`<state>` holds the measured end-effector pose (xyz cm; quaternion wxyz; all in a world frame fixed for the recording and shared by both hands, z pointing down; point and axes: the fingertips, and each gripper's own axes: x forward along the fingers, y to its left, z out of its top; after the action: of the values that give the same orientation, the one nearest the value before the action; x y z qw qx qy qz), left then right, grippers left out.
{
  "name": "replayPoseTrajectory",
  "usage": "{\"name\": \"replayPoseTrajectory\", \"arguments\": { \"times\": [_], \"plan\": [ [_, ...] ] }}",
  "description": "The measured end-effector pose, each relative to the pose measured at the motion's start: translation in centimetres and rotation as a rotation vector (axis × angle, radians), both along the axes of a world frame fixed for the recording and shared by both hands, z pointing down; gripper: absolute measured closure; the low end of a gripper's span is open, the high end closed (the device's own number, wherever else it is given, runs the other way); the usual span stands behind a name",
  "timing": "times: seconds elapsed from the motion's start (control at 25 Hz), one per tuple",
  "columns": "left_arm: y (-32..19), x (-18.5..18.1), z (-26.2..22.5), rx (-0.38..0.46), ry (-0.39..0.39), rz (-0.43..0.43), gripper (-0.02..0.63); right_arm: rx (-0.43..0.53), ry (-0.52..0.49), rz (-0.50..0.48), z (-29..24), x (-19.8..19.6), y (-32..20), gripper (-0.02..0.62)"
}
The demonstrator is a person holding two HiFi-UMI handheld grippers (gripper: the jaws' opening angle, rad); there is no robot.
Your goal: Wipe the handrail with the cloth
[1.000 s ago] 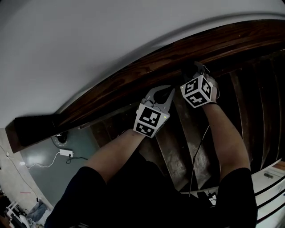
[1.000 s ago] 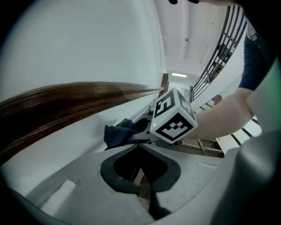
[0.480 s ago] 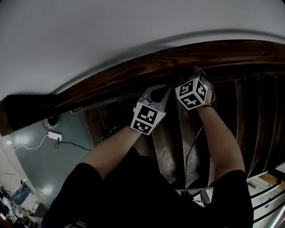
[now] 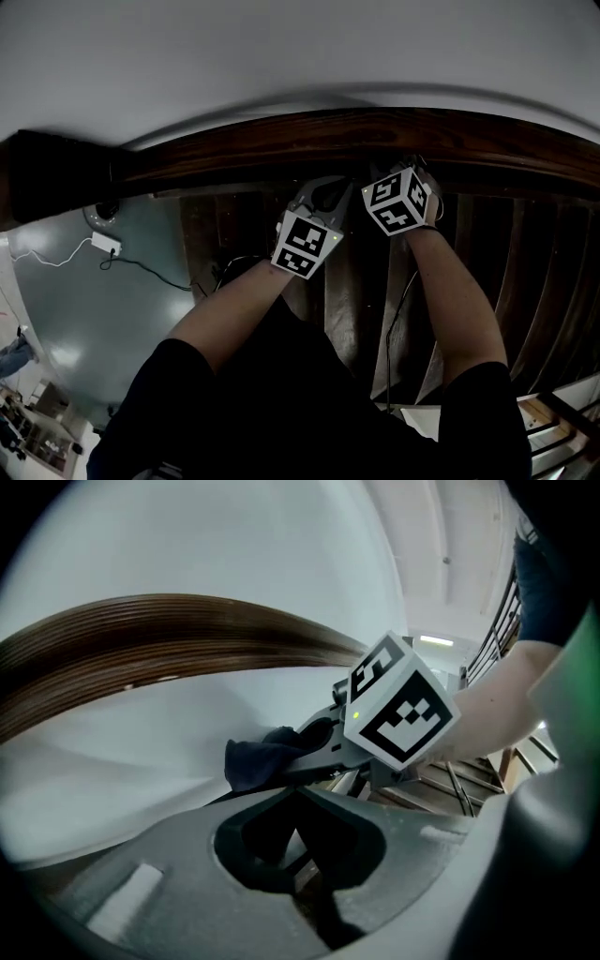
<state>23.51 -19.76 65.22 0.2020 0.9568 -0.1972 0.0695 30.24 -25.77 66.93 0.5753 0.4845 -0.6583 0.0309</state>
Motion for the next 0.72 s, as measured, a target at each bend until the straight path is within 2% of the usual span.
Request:
{"name": "replayPoseTrajectory", "arguments": {
  "times": [0.72],
  "plan": [
    [-4.0, -12.2, 7.3, -0.026, -0.08, -0.179, 0.603, -0.093, -0.095, -0.135, 10.0, -14.8, -3.7, 0.508]
  ]
}}
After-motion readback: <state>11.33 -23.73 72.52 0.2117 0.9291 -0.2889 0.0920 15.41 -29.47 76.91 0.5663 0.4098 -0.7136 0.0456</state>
